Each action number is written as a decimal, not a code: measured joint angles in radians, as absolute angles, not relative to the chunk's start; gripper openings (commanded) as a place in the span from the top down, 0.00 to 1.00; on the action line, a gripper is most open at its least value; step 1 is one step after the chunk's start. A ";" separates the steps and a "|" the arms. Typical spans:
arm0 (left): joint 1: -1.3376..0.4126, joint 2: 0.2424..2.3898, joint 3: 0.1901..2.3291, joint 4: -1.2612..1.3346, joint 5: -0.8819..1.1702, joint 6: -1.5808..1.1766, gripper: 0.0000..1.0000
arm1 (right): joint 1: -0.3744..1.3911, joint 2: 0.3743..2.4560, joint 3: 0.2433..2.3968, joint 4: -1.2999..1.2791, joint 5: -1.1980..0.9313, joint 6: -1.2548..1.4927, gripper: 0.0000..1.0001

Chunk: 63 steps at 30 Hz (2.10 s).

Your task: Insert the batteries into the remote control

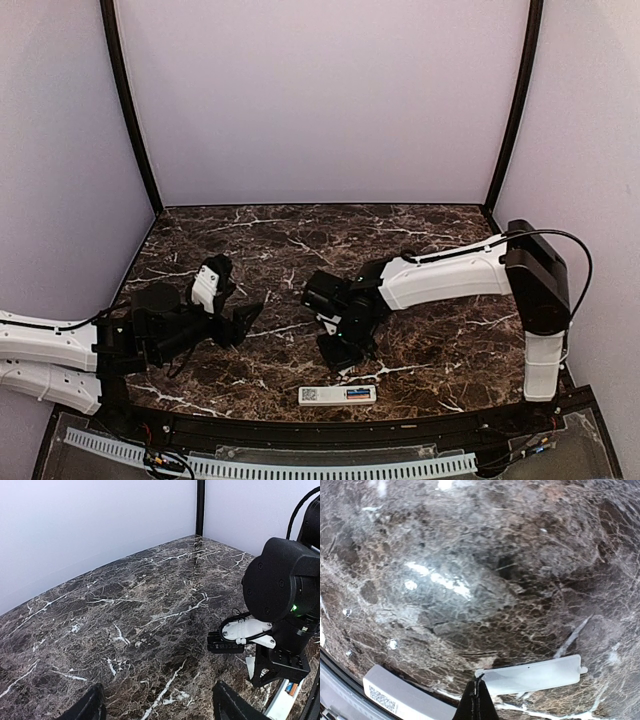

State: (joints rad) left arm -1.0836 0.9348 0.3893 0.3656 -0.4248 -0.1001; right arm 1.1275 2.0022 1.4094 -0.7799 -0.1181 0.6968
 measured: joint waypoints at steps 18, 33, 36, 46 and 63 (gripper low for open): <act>-1.102 1.019 0.337 0.480 -0.364 0.002 0.31 | 1.122 1.906 1.400 -0.789 -0.116 0.469 0.51; -1.104 0.895 0.292 0.471 -0.436 0.020 0.28 | 1.068 1.943 1.519 -0.846 -0.185 -0.746 0.41; -1.104 0.899 0.291 0.468 -0.440 0.031 0.28 | 1.072 1.966 1.493 -0.852 -0.188 -0.876 0.41; -1.104 0.962 0.291 0.492 -0.427 0.072 0.27 | 1.087 2.012 1.469 -0.875 -0.187 -1.037 0.43; -1.104 0.970 0.291 0.508 -0.422 0.075 0.27 | 1.114 2.036 1.434 -0.821 -0.155 -1.036 0.72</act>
